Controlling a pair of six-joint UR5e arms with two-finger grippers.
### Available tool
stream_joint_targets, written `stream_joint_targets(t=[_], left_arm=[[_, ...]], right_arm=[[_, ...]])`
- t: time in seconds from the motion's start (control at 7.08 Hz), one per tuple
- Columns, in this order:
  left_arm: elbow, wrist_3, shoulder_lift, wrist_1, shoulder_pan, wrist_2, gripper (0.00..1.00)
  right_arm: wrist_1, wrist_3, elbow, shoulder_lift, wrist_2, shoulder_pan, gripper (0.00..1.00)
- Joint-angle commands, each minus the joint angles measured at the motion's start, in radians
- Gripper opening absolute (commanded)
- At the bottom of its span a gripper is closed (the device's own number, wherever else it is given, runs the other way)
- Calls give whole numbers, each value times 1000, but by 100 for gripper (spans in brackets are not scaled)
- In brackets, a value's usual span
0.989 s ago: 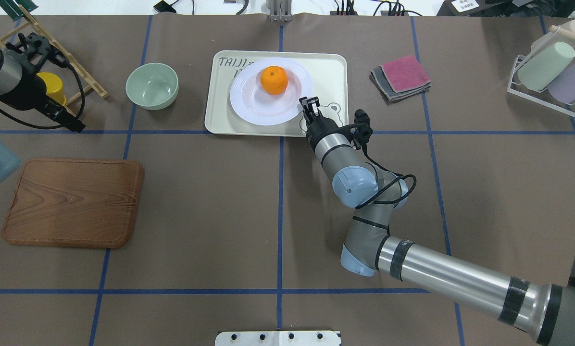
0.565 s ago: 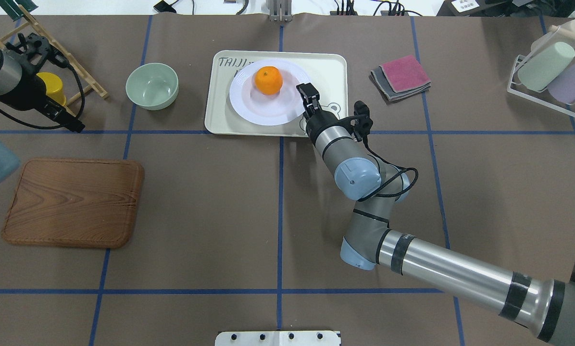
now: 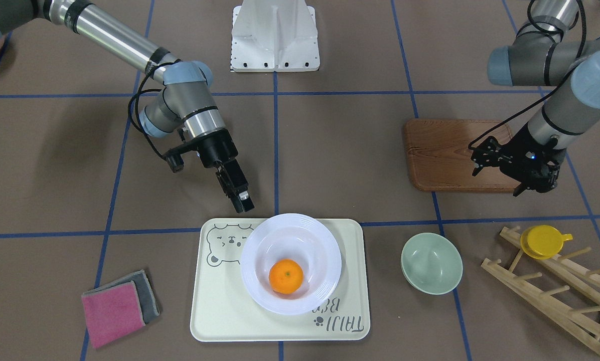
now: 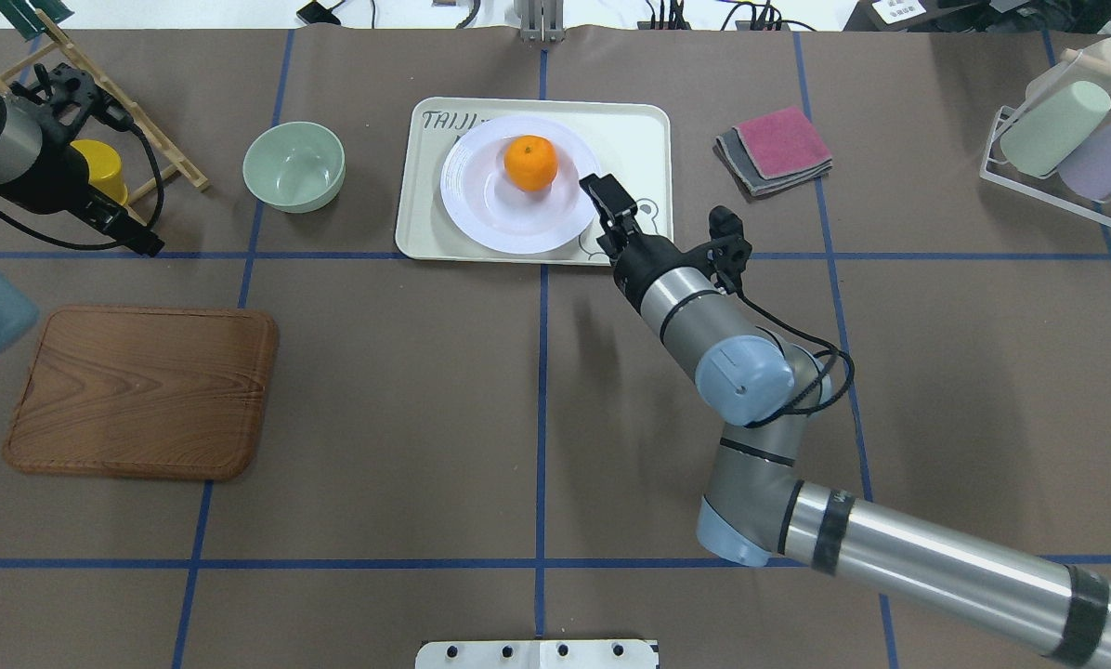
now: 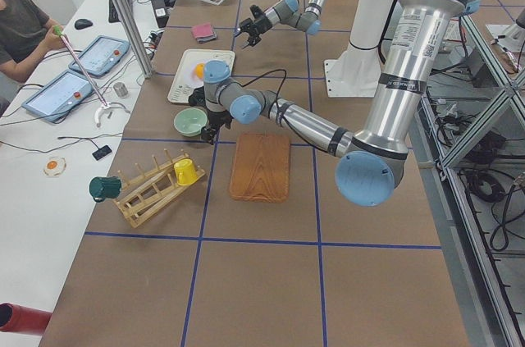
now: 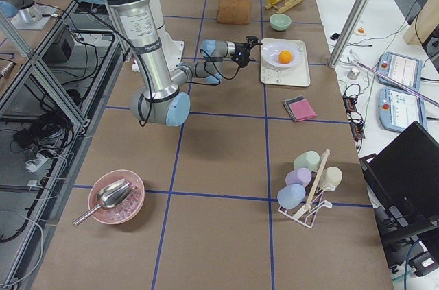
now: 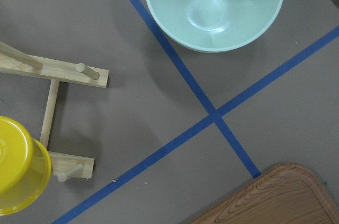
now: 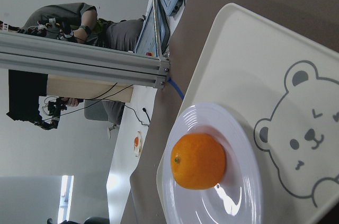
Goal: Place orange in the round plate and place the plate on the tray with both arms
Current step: 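Open the right gripper and lift it away from the plate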
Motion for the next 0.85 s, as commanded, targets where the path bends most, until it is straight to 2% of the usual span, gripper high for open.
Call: stream_joint_targets(t=[0.0, 0.14, 0.42, 0.71], left_arm=[[0, 0, -1, 1, -2, 0, 100], [0, 0, -1, 2, -3, 0, 100], [-2, 9, -2, 2, -20, -3, 100], [0, 27, -4, 2, -26, -2, 100]], right_arm=[[0, -184, 145, -164, -17, -52, 100], [0, -305, 141, -204, 9, -58, 100], [-11, -560, 129, -258, 121, -23, 100], [-34, -947, 126, -365, 460, 189, 100]])
